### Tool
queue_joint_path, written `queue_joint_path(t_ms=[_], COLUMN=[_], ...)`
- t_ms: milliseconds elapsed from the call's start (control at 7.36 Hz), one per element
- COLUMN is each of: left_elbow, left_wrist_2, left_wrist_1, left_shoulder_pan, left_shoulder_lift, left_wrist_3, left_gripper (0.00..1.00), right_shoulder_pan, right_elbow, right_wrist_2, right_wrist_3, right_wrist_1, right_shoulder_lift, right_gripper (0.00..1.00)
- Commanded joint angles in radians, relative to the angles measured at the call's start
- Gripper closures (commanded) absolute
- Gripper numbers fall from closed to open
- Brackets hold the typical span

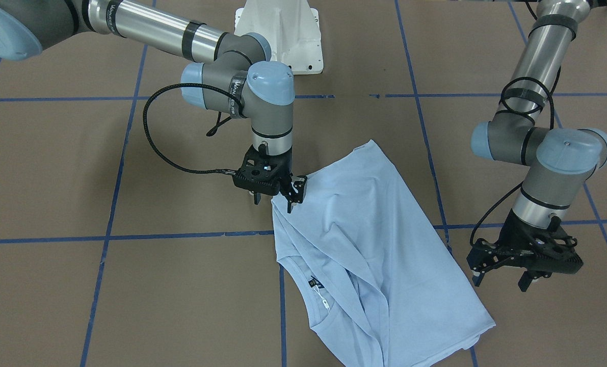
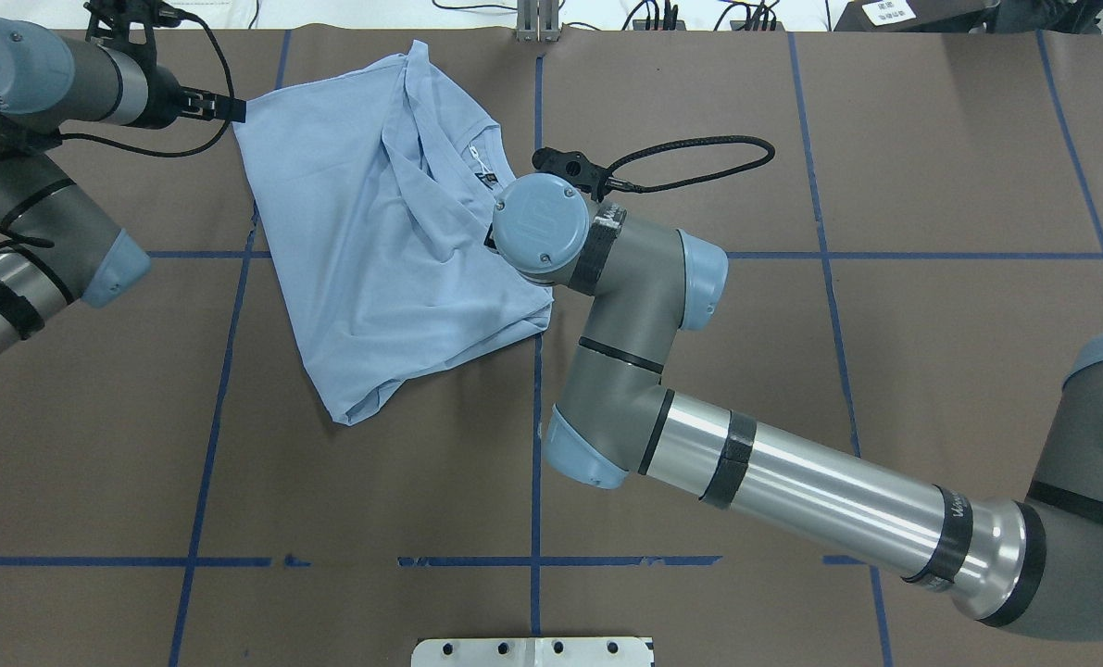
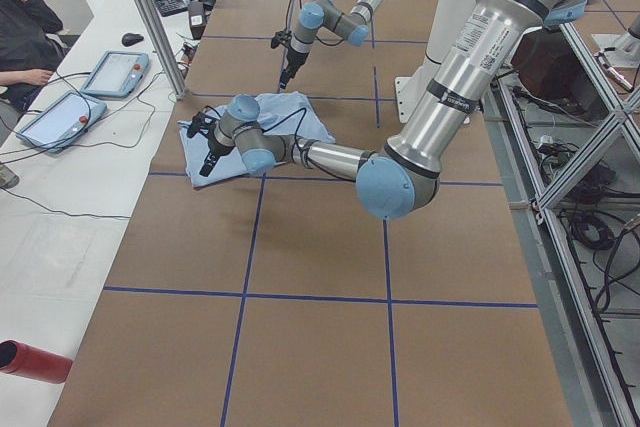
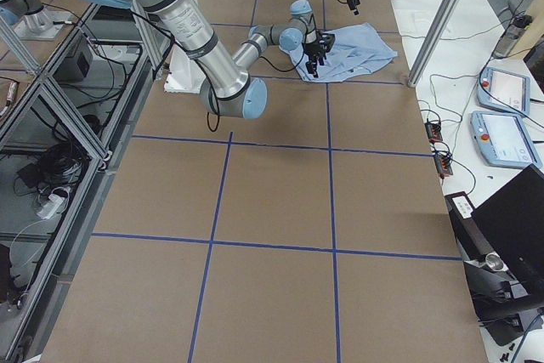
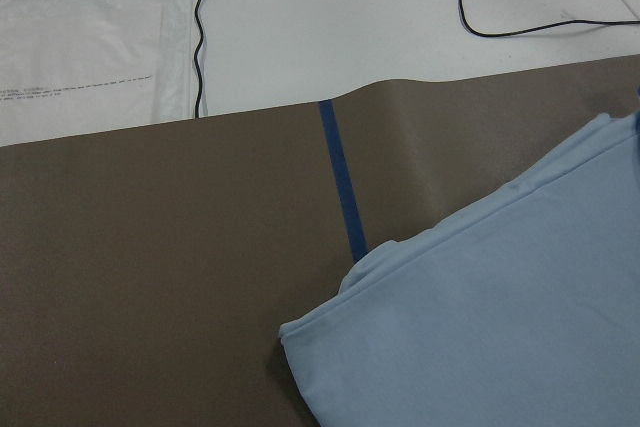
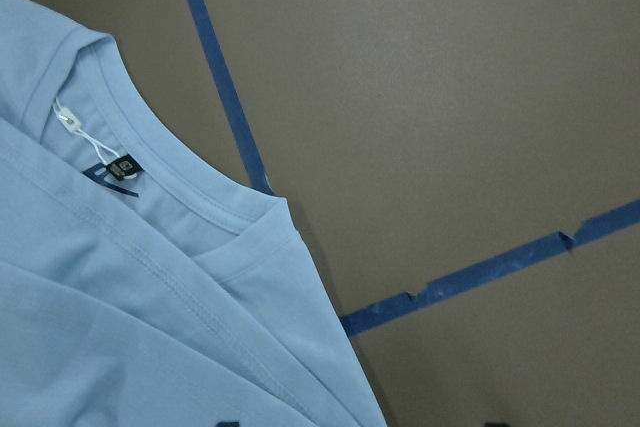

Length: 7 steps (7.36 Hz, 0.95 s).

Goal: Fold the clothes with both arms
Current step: 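Lower the right gripper onto the shirt's collar corner and press it down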

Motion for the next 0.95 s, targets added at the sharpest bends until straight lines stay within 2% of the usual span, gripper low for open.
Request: queue_joint_path(t_ms=[0,136,408,816], left_elbow=[0.0,0.0,0.0,0.0], left_wrist_2=[0.0,0.0,0.0,0.0], left_wrist_1=[-0.001,-0.001,-0.001,-0.003], left_shoulder_pan=[0.002,0.003,0.005,0.005], left_shoulder_lift=[0.008,0.009,0.009,0.012], left_wrist_3=[-0.001,-0.001,-0.001,-0.003], left_gripper=[0.0,0.0,0.0,0.0], right_shoulder_pan=[-0.017,-0.027,-0.033,-0.04], right_elbow=[-0.019,-0.026,-0.078,-0.078], right_wrist_2=[-0.04,-0.042,-0.056,-0.06], right_wrist_3=[-0.009,-0.009,-0.009,-0.009], right_wrist_1=[0.007,0.01,0.074,0.074], right_shoulder_lift=[0.002,0.005,0.005,0.007], right_gripper=[0.28,0.34,0.37,0.45])
